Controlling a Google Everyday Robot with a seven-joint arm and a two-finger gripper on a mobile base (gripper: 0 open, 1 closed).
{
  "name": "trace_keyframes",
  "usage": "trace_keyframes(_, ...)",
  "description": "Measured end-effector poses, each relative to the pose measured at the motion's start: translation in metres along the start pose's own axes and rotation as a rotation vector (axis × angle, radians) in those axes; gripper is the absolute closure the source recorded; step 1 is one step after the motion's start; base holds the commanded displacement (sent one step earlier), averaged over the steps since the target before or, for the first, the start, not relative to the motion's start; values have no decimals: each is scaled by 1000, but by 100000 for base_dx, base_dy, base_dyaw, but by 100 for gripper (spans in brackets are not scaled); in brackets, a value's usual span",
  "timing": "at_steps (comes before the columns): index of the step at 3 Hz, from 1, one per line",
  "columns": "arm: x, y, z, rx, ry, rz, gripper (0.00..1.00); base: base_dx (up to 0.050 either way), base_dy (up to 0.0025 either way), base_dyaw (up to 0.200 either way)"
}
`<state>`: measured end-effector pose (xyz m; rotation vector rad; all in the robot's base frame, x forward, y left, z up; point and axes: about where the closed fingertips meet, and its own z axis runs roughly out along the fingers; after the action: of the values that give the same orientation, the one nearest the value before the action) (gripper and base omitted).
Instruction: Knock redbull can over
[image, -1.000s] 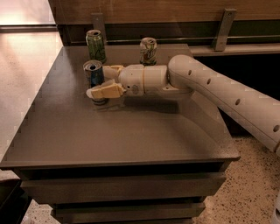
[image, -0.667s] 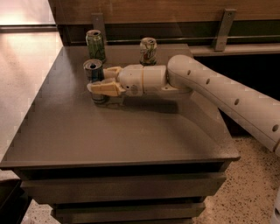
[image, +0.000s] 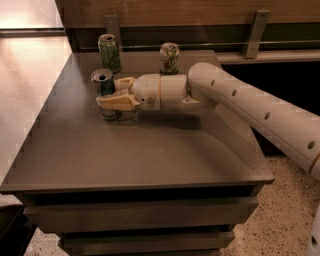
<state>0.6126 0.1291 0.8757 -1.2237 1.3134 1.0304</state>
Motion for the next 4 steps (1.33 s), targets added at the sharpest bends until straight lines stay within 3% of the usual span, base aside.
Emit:
trace_keyframes(1,0,0,0,0,0,0,100,0,0,0)
trace_keyframes(2,-6,0,-1,1,43,10,100,0,0,0)
trace_keyframes(4,-19,-6,-11,19,208,38,100,0,0,0)
